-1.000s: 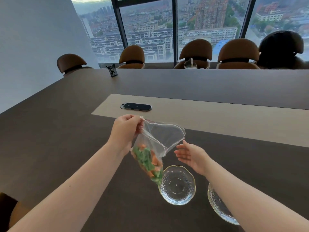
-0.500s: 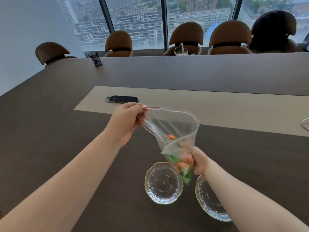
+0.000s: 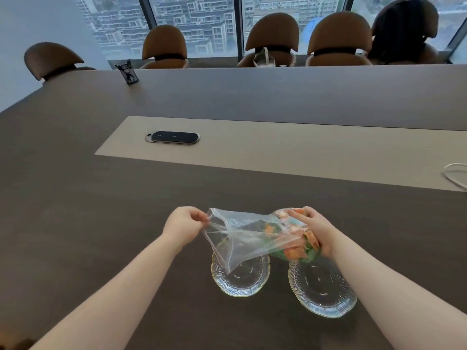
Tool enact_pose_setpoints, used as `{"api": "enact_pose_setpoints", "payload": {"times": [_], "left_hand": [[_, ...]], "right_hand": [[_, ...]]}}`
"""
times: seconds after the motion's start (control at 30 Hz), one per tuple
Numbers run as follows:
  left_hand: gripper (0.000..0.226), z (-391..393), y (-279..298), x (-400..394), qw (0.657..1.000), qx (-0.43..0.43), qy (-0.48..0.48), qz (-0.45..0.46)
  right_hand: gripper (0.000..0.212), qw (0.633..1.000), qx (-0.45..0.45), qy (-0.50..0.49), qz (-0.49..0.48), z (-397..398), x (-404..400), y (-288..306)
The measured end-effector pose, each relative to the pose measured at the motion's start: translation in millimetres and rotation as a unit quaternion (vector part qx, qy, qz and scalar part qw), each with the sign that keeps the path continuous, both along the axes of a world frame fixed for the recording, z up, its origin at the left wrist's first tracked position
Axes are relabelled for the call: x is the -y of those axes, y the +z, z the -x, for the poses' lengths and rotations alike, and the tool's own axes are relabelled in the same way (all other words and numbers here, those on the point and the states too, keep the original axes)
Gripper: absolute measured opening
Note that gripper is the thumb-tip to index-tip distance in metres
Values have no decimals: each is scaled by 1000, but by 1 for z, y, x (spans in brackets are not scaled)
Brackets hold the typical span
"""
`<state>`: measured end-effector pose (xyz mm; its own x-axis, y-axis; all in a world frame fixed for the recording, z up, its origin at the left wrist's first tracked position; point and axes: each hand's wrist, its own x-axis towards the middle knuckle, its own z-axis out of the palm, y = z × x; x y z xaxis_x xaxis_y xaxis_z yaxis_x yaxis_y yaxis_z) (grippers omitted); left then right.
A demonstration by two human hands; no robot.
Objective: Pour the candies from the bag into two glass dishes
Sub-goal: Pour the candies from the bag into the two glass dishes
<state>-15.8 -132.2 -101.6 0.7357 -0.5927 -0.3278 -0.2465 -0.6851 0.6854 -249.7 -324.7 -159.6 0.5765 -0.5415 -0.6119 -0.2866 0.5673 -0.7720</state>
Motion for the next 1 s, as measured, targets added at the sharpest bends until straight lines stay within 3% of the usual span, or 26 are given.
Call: {"api": "enact_pose_setpoints", "payload": {"times": [0.2,0.4,0.57,0.67,0.93,1.0], "left_hand": [[11,14,-47,-15,997,-3,14,-76],[9,26,-62,-22,995,-80,13,-54],[59,32,-57,-21,980,-188,-52,-41],[54,32,-64,-19,976,-203,-76,-38],[13,33,-72,-13,986,-25,-101,-131],[18,32,-69,-14,983,5,-97,-158]], "right_hand": [[37,991,-20,-22,134,-12,-13,8],[32,973,-54,6,226,-24,-25,18],[31,951,-48,42,301,-33,-33,29],[27,935,-31,55,349,-40,-38,36],[43,904,39,68,420,-52,-51,53],[43,899,45,70,430,-52,-50,58]]}}
